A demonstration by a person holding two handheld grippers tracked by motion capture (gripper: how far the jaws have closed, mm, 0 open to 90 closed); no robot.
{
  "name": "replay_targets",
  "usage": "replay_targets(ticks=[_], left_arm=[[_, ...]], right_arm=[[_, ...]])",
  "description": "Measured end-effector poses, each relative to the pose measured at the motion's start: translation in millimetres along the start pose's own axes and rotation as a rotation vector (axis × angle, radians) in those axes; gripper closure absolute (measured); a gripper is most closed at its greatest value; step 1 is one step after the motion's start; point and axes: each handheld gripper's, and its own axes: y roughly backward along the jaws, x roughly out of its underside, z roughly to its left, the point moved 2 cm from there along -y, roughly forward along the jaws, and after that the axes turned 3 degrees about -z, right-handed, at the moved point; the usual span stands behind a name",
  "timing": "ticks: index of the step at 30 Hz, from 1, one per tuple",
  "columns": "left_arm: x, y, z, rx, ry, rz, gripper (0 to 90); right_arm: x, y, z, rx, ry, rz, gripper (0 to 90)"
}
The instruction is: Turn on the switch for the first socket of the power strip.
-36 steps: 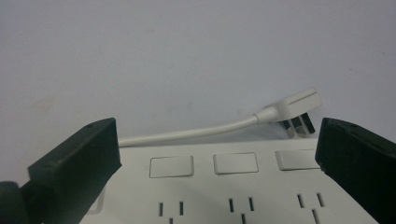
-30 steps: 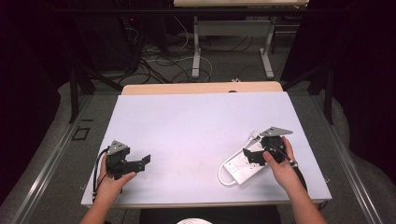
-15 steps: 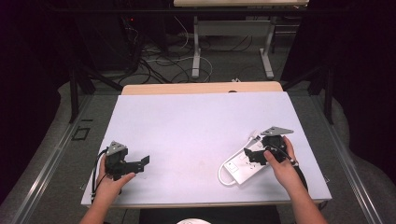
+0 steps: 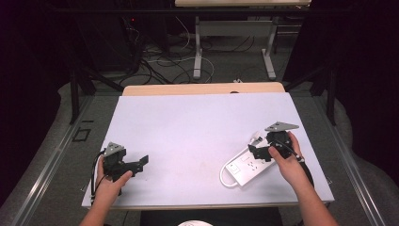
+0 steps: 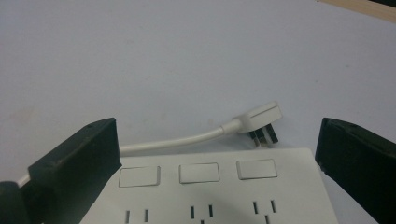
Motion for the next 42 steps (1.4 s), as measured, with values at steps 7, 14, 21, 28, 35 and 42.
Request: replay_targets(ticks=[7, 14, 21, 28, 35, 42], left_arm=[[0.4, 2.0, 1.3, -0.002, 0.0, -0.014, 0.4], [0.0, 3.9, 4.0, -0.005, -0.002, -0.012, 0.4], [0.0, 5.1, 5.5, -0.006, 0.007, 0.001, 0.4], [0.5, 5.2, 6.6, -0.011, 0.012, 0.003, 0.4], [0.8, 5.2, 7.2, -0.015, 0.015, 0.009, 0.4], [1.2, 4.3, 6.9, -0.016, 0.019, 0.011, 0.4]], right_arm=[[1.8, 11.4, -12.2, 0.009, -0.029, -0.012, 0.0], [17.8, 21.4, -28.5, 0.041, -0.076, -0.02, 0.0], [35.3, 35.4, -46.6, 0.077, -0.151, -0.043, 0.0], [52.4, 51.7, -61.6, 0.132, -0.212, -0.078, 0.0], [72.0, 60.0, -73.2, 0.166, -0.272, -0.087, 0.1], [85.9, 63.1, -82.6, 0.215, -0.321, -0.089, 0.1]])
